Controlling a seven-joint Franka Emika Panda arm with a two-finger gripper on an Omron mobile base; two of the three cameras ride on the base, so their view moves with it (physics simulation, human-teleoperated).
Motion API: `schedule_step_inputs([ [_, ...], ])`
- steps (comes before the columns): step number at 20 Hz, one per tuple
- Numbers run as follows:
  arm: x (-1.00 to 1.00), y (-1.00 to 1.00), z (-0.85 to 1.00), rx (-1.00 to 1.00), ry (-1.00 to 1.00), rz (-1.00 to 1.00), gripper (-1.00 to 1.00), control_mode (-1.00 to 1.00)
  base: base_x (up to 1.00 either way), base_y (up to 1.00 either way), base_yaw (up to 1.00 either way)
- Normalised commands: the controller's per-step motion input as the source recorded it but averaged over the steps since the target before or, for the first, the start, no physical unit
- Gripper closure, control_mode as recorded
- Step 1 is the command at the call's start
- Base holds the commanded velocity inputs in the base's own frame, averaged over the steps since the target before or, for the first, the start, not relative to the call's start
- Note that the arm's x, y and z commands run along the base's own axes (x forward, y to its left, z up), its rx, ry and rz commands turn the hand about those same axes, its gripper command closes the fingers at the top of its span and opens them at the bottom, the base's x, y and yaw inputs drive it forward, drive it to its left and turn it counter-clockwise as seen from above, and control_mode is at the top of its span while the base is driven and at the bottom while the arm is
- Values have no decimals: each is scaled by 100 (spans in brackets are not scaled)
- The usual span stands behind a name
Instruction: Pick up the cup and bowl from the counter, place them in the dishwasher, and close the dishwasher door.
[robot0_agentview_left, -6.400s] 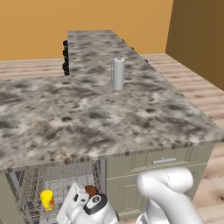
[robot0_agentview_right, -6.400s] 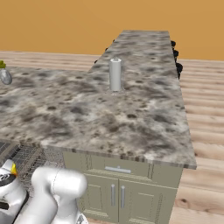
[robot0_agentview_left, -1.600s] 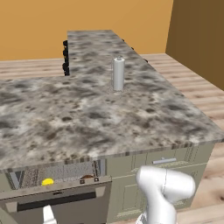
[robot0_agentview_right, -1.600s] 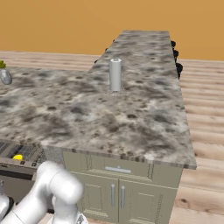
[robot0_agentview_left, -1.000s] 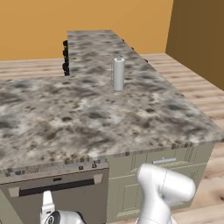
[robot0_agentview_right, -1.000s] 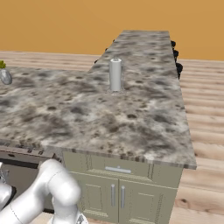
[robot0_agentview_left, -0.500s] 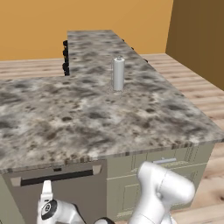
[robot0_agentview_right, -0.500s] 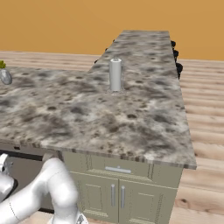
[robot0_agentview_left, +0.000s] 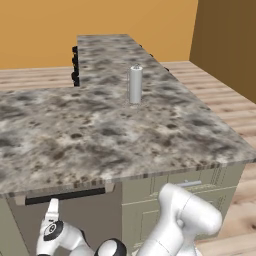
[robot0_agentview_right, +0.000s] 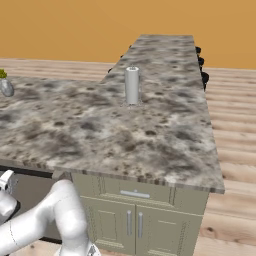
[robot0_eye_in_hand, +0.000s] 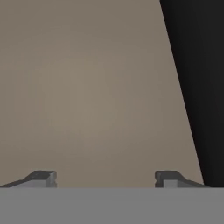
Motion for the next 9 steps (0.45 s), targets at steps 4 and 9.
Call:
schedule_step_inputs([
  [4,85,-14,-20,1,-9,-9,-100,-100,0,0,0],
  [9,85,-22,-37,0,-4,-8,-100,-100,0,0,0],
])
